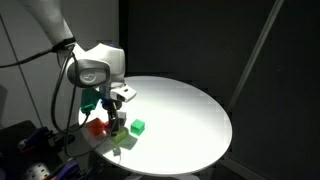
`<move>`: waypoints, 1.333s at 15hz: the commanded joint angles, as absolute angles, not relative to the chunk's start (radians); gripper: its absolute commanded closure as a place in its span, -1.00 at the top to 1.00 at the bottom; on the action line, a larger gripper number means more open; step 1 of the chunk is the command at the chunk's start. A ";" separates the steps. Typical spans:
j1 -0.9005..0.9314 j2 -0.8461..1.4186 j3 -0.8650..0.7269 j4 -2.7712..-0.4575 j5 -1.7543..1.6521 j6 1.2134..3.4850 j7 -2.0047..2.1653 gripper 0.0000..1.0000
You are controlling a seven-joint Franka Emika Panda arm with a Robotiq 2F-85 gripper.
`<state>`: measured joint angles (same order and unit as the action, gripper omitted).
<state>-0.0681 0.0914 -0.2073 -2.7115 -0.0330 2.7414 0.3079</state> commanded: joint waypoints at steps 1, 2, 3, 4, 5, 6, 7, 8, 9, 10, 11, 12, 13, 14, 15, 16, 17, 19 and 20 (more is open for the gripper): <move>-0.080 0.065 -0.197 -2.701 -0.053 2.701 0.316 1.00; -0.081 0.069 -0.195 -2.693 -0.048 2.694 0.314 1.00; -0.081 0.074 -0.195 -2.684 -0.045 2.692 0.317 1.00; -0.081 0.078 -0.193 -2.674 -0.041 2.687 0.317 1.00; -0.082 0.081 -0.192 -2.663 -0.037 2.679 0.316 1.00; -0.082 0.087 -0.191 -2.650 -0.033 2.672 0.316 1.00; -0.082 0.092 -0.191 -2.638 -0.034 2.667 0.318 1.00; -0.082 0.099 -0.190 -2.625 -0.031 2.662 0.318 1.00; -0.083 0.105 -0.188 -2.613 -0.028 2.657 0.317 1.00; -0.083 0.114 -0.189 -2.602 -0.029 2.655 0.319 1.00; -0.083 0.127 -0.188 -2.590 -0.028 2.656 0.319 1.00; -0.082 0.136 -0.188 -2.580 -0.027 2.656 0.317 1.00; -0.082 0.149 -0.189 -2.569 -0.026 2.658 0.318 1.00; -0.082 0.165 -0.189 -2.558 -0.023 2.664 0.315 1.00; -0.082 0.179 -0.190 -2.546 -0.021 2.668 0.314 1.00; -0.080 0.193 -0.192 -2.535 -0.022 2.670 0.316 1.00; -0.080 0.211 -0.192 -2.521 -0.019 2.671 0.314 1.00; -0.080 0.238 -0.194 -2.501 -0.015 2.675 0.310 1.00; -0.079 0.251 -0.196 -2.491 -0.016 2.679 0.310 1.00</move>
